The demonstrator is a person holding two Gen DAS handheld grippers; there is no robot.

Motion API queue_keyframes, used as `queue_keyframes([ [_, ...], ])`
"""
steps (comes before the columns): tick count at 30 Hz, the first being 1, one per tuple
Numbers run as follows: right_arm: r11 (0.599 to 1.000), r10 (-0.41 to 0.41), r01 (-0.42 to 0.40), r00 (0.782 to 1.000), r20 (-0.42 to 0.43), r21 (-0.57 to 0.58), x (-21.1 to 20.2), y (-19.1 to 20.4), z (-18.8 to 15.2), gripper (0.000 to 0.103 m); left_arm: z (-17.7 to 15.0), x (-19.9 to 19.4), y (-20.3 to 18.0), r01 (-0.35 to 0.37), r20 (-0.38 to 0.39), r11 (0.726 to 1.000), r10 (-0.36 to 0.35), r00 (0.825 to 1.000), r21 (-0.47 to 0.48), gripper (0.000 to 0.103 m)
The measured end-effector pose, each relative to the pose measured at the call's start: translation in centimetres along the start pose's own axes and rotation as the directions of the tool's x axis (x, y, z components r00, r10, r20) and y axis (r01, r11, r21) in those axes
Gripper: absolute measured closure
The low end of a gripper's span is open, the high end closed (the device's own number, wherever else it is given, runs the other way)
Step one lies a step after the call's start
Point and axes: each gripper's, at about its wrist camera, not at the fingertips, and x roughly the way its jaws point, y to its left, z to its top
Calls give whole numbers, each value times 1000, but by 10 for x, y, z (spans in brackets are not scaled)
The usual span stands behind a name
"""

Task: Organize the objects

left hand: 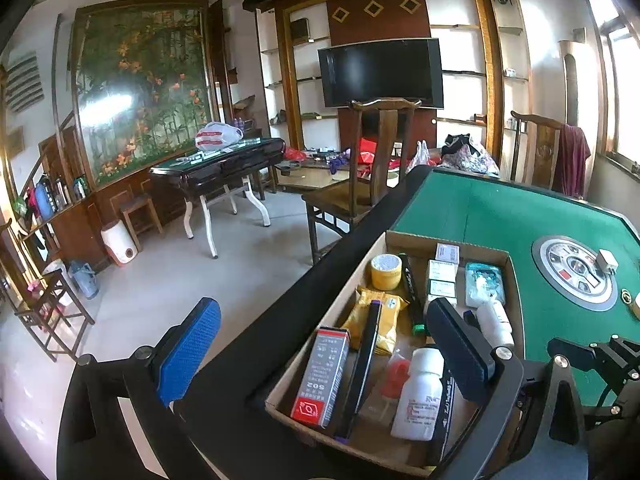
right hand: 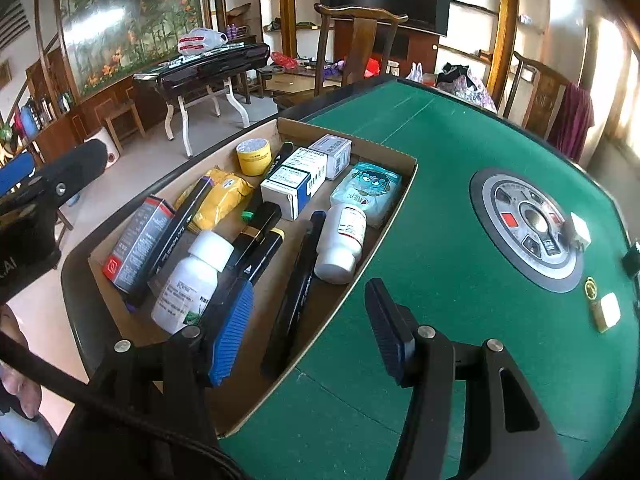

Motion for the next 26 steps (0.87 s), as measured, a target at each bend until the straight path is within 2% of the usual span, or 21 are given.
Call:
queue_keyframes([
  [13,999,-15,14,1000,-11,-31,-2,9,-6,45,-6,6,0,59,-60,998,-60,996,-26,2],
  [17,999,-23,22,1000,-12,-48,-2,14,-7,45,-10,15,0,98,-113,994,-102,988,-38,2],
  [26,999,-41,40,999,-31,-36,1,11,-7,45,-10,13,-6,34,-98,999,-35,995,-18,2],
])
